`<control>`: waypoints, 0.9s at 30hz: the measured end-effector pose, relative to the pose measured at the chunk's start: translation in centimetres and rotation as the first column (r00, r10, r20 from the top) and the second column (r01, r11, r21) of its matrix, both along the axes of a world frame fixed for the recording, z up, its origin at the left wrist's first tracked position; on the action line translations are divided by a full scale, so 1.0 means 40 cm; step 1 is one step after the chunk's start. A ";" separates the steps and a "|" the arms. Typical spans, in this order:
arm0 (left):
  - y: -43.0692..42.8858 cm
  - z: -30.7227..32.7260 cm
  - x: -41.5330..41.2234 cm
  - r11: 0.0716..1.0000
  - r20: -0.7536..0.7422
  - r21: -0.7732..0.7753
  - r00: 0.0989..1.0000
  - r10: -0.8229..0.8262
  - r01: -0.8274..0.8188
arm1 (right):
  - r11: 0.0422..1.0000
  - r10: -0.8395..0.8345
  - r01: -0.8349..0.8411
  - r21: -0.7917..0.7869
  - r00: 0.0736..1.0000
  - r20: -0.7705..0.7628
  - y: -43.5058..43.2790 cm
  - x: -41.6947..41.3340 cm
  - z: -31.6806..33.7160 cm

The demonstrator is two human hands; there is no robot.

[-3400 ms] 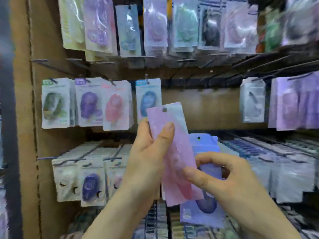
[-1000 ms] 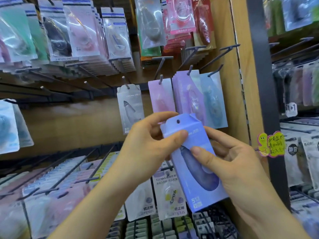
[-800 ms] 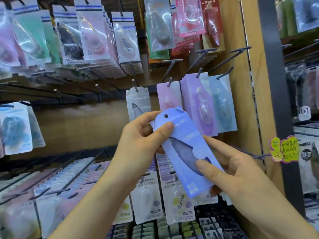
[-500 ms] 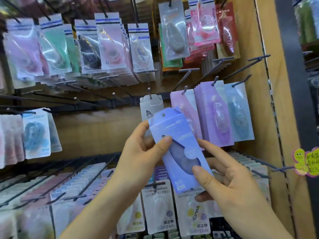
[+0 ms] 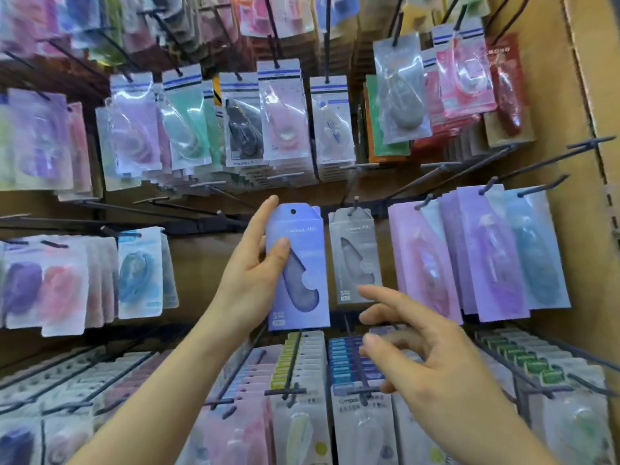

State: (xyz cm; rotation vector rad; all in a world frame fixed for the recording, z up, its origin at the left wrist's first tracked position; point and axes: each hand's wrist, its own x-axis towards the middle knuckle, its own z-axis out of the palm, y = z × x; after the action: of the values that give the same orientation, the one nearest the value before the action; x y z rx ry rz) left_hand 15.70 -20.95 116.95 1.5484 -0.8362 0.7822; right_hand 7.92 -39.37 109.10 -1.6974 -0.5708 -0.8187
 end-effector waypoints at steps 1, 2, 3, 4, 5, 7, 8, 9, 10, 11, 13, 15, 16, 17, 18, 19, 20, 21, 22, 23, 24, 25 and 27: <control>0.001 0.005 0.002 1.000 0.006 0.006 1.000 -0.010 0.010 | 1.000 -0.005 0.005 -0.006 1.000 -0.002 0.010 0.007 0.004; 0.003 0.010 0.004 1.000 0.009 0.004 1.000 -0.024 0.024 | 1.000 -0.011 0.011 -0.012 1.000 -0.006 0.019 0.011 0.008; 0.003 0.016 0.004 0.999 0.006 -0.006 0.999 -0.044 0.044 | 1.000 -0.016 0.016 -0.018 1.000 -0.009 0.027 0.015 0.012; 0.005 0.022 0.005 0.998 0.003 -0.016 0.998 -0.062 0.062 | 1.000 -0.019 0.018 -0.023 1.000 -0.012 0.034 0.019 0.015; 0.006 0.027 0.007 0.997 0.002 -0.024 0.997 -0.074 0.074 | 1.000 -0.019 0.018 -0.025 1.000 -0.015 0.039 0.022 0.018; 0.011 0.033 0.014 0.996 0.010 -0.027 0.997 -0.080 0.080 | 1.000 -0.012 0.011 -0.026 1.000 -0.023 0.050 0.027 0.027; 0.014 0.034 0.018 0.997 0.015 -0.024 0.997 -0.079 0.079 | 1.000 -0.006 0.006 -0.029 1.000 -0.025 0.055 0.030 0.032; 0.017 0.033 0.020 0.997 0.017 -0.018 0.997 -0.079 0.080 | 0.999 -0.001 0.000 -0.033 1.000 -0.029 0.060 0.033 0.037; 0.020 0.032 0.022 0.997 0.018 -0.014 0.997 -0.081 0.082 | 0.999 0.004 -0.006 -0.039 0.999 -0.035 0.066 0.036 0.044; 0.023 0.031 0.024 0.996 0.017 -0.010 0.996 -0.085 0.085 | 0.999 0.017 -0.018 -0.044 0.999 -0.042 0.072 0.039 0.051; 0.028 0.028 0.031 0.996 0.004 -0.004 0.996 -0.090 0.090 | 0.996 0.074 -0.077 -0.049 0.996 -0.056 0.085 0.043 0.068; 0.031 0.028 0.041 0.996 -0.021 0.003 0.995 -0.093 0.093 | 0.992 0.096 -0.102 -0.071 0.993 -0.074 0.098 0.049 0.083; 0.032 0.029 0.048 0.996 -0.033 0.010 0.996 -0.088 0.088 | 0.993 0.076 -0.083 -0.085 0.994 -0.079 0.103 0.054 0.087; 0.031 0.032 0.058 0.996 -0.045 0.023 0.996 -0.081 0.082 | 0.994 0.042 -0.049 -0.096 0.996 -0.080 0.107 0.059 0.091; 0.029 0.035 0.069 0.996 -0.064 0.034 0.995 -0.075 0.078 | 0.994 0.005 -0.013 -0.107 0.997 -0.079 0.108 0.064 0.092; 0.026 0.037 0.082 0.996 -0.086 0.044 0.994 -0.069 0.073 | 0.992 -0.031 0.022 -0.124 0.997 -0.075 0.108 0.067 0.093; 0.023 0.039 0.096 0.996 -0.107 0.055 0.992 -0.059 0.065 | 0.987 -0.066 0.055 -0.151 0.996 -0.068 0.107 0.068 0.093; 0.020 0.041 0.112 0.996 -0.127 0.067 0.991 -0.041 0.050 | 0.980 -0.098 0.085 -0.181 0.993 -0.064 0.105 0.068 0.091; 0.018 0.042 0.128 0.996 -0.137 0.079 0.990 -0.021 0.032 | 0.972 -0.132 0.117 -0.203 0.989 -0.062 0.102 0.067 0.088; 0.016 0.042 0.145 0.995 -0.138 0.096 0.990 0.000 0.013 | 0.965 -0.164 0.148 -0.218 0.985 -0.058 0.097 0.068 0.082; 0.013 0.044 0.163 0.993 -0.133 0.114 0.991 0.023 -0.007 | 0.957 -0.193 0.177 -0.231 0.980 -0.050 0.091 0.068 0.076; 0.011 0.045 0.178 0.991 -0.129 0.134 0.991 0.047 -0.029 | 0.950 -0.218 0.201 -0.240 0.975 -0.047 0.085 0.070 0.070; 0.004 0.053 0.207 0.985 -0.131 0.159 0.987 0.092 -0.071 | 0.939 -0.253 0.235 -0.252 0.967 -0.041 0.074 0.071 0.061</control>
State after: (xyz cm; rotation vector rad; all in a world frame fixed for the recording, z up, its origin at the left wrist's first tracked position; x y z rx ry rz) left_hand 23.96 -20.77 119.05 1.7630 -0.7491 0.6732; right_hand 10.76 -36.41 111.55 -2.0474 -0.4291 -0.8851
